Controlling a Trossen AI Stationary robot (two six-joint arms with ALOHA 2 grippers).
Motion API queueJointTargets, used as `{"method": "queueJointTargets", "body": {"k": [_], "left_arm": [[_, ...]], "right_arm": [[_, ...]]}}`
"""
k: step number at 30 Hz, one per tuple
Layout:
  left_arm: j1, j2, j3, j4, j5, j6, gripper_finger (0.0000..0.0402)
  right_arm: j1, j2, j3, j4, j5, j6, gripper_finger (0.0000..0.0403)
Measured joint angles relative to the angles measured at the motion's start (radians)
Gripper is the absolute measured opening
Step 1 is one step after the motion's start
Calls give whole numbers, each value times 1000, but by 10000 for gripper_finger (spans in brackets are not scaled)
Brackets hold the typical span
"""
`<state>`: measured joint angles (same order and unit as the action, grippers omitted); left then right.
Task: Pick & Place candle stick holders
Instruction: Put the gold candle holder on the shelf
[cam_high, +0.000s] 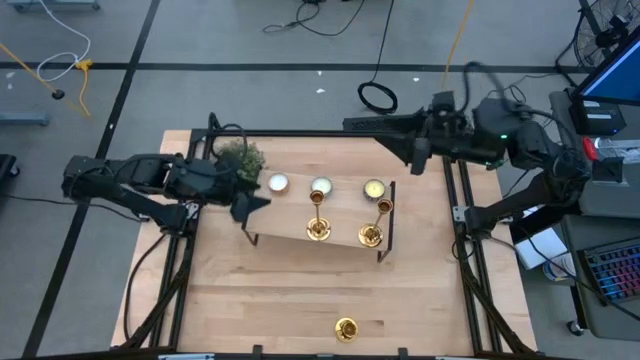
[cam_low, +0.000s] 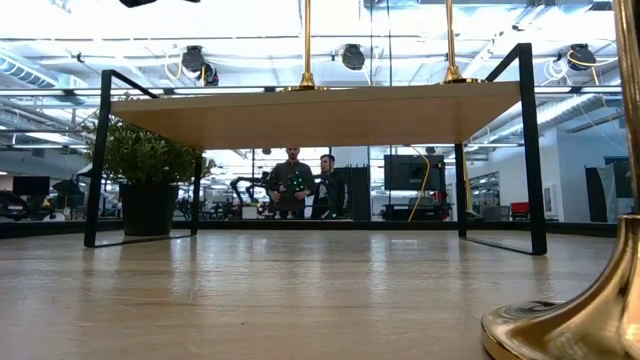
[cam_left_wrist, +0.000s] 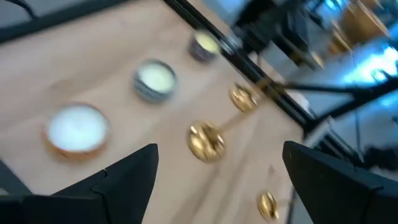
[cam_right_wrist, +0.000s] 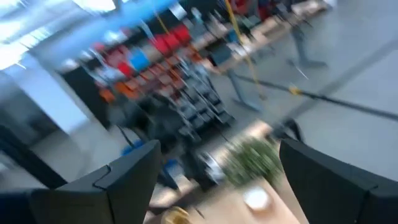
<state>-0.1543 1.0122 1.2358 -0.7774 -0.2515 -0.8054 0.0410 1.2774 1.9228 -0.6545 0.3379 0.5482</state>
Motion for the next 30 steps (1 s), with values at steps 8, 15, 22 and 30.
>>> {"method": "queueJointTargets", "body": {"k": [8,15,22,30], "left_arm": [[-130,0,0,-74,94,9,351],[-213,2,0,-111,104,-8,351],[-240,2,0,-111,94,-9,351],[-269,2,0,-119,94,-17,351]], "right_arm": [[42,17,0,237,-116,105,325],[182,79,0,643,-374,5,325],[401,130,0,756,-392,-216,325],[660,170,0,662,-319,-317,325]]}}
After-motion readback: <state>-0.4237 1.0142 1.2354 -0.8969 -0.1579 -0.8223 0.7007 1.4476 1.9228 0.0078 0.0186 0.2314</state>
